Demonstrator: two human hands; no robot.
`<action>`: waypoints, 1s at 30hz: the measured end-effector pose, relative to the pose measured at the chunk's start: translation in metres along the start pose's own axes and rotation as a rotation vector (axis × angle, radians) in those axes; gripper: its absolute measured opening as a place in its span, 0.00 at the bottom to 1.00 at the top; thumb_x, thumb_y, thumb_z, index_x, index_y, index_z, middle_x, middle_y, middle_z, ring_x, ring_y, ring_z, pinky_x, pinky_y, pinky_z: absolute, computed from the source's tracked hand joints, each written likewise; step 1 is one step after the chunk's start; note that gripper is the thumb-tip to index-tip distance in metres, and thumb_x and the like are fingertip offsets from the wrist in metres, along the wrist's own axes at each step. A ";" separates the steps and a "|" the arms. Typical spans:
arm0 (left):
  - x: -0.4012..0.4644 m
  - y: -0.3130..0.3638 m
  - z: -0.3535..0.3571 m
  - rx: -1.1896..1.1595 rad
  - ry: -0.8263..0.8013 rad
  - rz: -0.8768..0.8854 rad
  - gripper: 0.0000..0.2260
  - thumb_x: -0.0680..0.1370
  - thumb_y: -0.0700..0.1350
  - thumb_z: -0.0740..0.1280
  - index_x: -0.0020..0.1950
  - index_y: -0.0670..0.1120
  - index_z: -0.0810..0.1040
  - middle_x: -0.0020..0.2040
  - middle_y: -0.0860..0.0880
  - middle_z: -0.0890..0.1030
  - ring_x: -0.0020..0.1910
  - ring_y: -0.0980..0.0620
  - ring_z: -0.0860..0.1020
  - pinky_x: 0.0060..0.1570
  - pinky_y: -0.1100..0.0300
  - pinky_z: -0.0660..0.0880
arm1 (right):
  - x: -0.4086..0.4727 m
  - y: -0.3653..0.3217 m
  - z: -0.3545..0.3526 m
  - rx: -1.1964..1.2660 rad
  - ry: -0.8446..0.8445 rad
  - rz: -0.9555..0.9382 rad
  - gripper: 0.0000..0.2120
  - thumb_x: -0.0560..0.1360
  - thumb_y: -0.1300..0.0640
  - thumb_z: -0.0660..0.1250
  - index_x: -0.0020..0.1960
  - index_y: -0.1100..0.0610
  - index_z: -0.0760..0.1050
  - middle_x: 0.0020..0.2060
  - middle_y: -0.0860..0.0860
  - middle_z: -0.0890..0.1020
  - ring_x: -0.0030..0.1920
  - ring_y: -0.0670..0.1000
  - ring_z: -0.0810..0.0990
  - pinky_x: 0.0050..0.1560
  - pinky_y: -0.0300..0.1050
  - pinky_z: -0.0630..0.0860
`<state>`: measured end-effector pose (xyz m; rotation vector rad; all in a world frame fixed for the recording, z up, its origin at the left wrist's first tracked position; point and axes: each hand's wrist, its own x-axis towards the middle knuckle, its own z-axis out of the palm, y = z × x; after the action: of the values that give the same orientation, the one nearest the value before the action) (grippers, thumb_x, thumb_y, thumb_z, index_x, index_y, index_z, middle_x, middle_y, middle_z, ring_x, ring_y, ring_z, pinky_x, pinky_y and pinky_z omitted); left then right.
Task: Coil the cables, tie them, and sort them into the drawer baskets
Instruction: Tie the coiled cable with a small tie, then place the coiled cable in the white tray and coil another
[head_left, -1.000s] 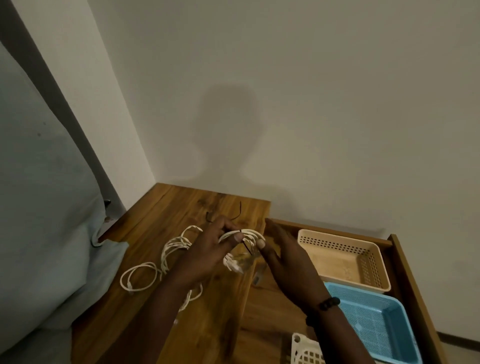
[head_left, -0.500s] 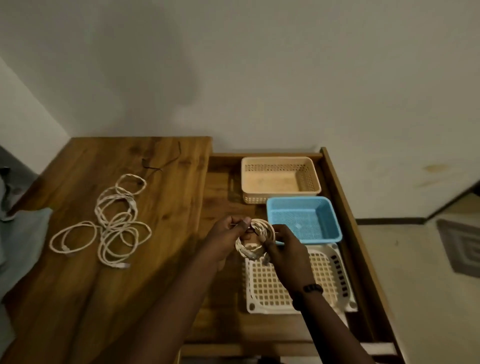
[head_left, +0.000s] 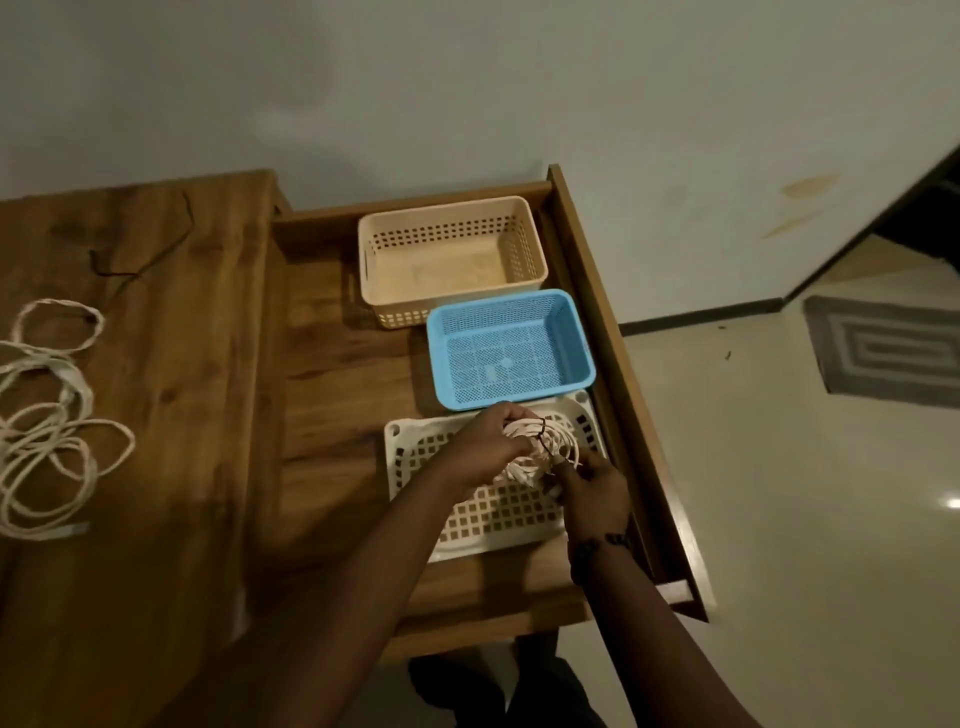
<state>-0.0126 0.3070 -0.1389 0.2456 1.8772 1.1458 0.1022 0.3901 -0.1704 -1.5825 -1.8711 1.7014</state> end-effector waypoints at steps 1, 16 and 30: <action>0.004 -0.001 0.006 0.019 0.017 -0.005 0.13 0.76 0.38 0.69 0.59 0.47 0.76 0.56 0.49 0.81 0.51 0.49 0.80 0.42 0.57 0.76 | 0.004 0.004 -0.001 0.017 0.001 0.031 0.04 0.74 0.56 0.70 0.46 0.55 0.83 0.33 0.54 0.85 0.35 0.54 0.84 0.42 0.52 0.81; 0.049 -0.019 0.058 -0.309 0.547 -0.177 0.11 0.75 0.42 0.71 0.55 0.44 0.75 0.50 0.48 0.81 0.48 0.50 0.80 0.49 0.55 0.78 | 0.028 0.005 0.005 0.027 0.098 0.175 0.10 0.77 0.55 0.66 0.56 0.56 0.80 0.45 0.53 0.85 0.45 0.53 0.83 0.46 0.49 0.81; 0.054 -0.034 0.056 -0.293 0.604 -0.276 0.24 0.72 0.59 0.71 0.54 0.40 0.78 0.50 0.40 0.83 0.43 0.48 0.79 0.43 0.56 0.76 | 0.032 0.005 0.004 0.051 0.032 0.354 0.17 0.76 0.42 0.66 0.36 0.53 0.78 0.40 0.55 0.85 0.44 0.56 0.84 0.51 0.57 0.81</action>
<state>0.0085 0.3533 -0.2073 -0.5669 2.1238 1.3744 0.0888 0.4106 -0.1917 -2.0007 -1.5900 1.8228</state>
